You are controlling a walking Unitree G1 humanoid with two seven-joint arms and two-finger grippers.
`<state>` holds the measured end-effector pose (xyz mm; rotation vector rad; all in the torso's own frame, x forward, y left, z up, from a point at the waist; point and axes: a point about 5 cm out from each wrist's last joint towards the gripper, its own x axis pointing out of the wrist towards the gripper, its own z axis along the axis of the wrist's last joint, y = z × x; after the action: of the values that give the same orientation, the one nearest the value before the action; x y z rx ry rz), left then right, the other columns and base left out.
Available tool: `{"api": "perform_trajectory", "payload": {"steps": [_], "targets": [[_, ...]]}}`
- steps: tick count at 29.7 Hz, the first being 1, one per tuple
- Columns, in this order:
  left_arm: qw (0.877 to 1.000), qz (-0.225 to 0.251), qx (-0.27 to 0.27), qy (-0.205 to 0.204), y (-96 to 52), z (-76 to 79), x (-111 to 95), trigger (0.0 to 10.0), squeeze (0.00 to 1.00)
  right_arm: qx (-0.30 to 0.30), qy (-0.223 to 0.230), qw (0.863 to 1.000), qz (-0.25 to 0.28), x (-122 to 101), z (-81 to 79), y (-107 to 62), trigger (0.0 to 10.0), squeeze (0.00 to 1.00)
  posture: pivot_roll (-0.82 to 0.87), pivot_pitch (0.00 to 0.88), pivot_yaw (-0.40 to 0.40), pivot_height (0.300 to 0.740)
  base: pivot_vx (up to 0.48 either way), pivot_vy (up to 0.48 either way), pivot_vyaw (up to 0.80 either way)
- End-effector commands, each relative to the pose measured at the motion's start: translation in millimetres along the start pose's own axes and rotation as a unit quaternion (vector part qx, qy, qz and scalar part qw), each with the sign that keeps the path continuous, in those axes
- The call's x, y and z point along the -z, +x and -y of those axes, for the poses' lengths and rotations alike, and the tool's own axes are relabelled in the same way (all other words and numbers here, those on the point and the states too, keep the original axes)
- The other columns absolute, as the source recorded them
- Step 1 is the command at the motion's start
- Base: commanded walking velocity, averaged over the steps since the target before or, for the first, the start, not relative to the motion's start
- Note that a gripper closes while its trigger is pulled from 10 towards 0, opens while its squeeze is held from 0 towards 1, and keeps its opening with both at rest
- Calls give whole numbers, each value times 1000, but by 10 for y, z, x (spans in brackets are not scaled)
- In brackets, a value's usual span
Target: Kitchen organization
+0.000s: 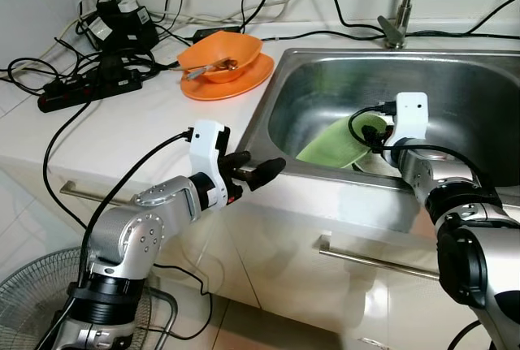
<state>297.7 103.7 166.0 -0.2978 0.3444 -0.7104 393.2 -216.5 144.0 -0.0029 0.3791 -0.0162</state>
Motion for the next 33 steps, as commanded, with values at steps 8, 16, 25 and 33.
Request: {"api": "perform_trajectory", "payload": {"steps": [8,16,25,33], "targets": [[1000,-3,-11,-1,-24,-63,14,10000,1000,0,-2,1000,16,13,-19,5,10000,1000,-15,35,171,740,0,0,0],[999,38,-35,12,-11,-74,-63,10000,984,-9,-3,996,93,-215,-73,-7,10000,1000,-28,25,160,740,0,0,0],[977,175,-116,36,-89,-108,-389,10000,0,-35,-11,970,241,-536,-266,-138,10000,0,-62,0,122,740,0,0,0],[953,233,-185,64,-197,-209,-547,10000,0,-34,-28,959,280,-459,-313,-321,10000,0,-83,0,120,740,0,0,-200]]}}
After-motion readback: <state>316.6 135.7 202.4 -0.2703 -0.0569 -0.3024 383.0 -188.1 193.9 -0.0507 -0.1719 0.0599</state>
